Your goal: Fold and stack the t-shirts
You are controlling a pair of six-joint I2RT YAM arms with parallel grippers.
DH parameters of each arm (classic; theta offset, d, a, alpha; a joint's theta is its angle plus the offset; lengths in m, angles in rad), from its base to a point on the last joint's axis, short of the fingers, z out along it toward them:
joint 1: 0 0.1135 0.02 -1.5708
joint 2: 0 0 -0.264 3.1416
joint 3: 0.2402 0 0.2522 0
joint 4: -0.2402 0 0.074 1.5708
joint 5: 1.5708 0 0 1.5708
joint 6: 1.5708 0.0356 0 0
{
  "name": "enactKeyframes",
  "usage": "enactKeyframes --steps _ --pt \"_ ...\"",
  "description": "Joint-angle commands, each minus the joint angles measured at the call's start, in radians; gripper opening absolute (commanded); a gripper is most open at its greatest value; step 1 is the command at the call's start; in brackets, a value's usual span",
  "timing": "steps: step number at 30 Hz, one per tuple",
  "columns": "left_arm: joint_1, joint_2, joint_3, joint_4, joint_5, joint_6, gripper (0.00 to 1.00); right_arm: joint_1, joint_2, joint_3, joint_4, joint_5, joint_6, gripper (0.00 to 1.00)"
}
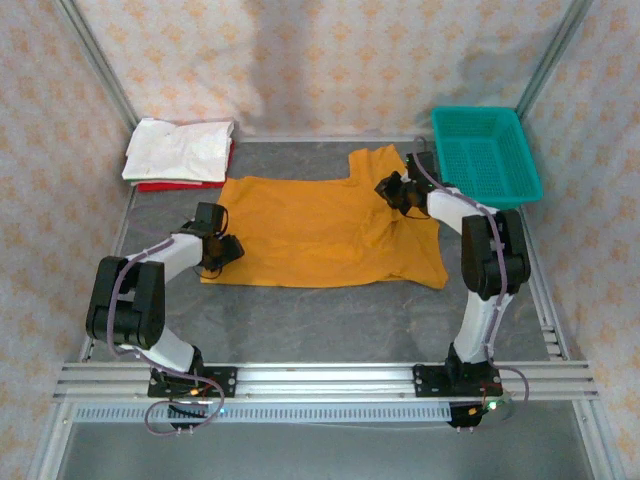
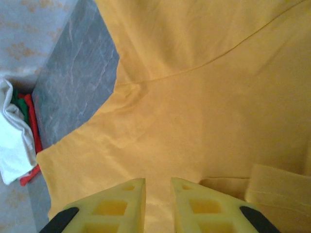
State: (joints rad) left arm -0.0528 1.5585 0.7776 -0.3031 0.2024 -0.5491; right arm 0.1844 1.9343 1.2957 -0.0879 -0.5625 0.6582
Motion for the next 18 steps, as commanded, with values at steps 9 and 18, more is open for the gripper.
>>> enactKeyframes --steps 9,18 --pt "-0.223 -0.17 0.169 -0.149 -0.144 0.248 0.7 -0.082 -0.219 -0.184 0.091 0.007 -0.03 0.28" --pt "-0.532 0.19 0.712 -0.127 0.073 0.547 0.87 -0.182 -0.313 -0.415 0.226 0.056 0.032 0.4"
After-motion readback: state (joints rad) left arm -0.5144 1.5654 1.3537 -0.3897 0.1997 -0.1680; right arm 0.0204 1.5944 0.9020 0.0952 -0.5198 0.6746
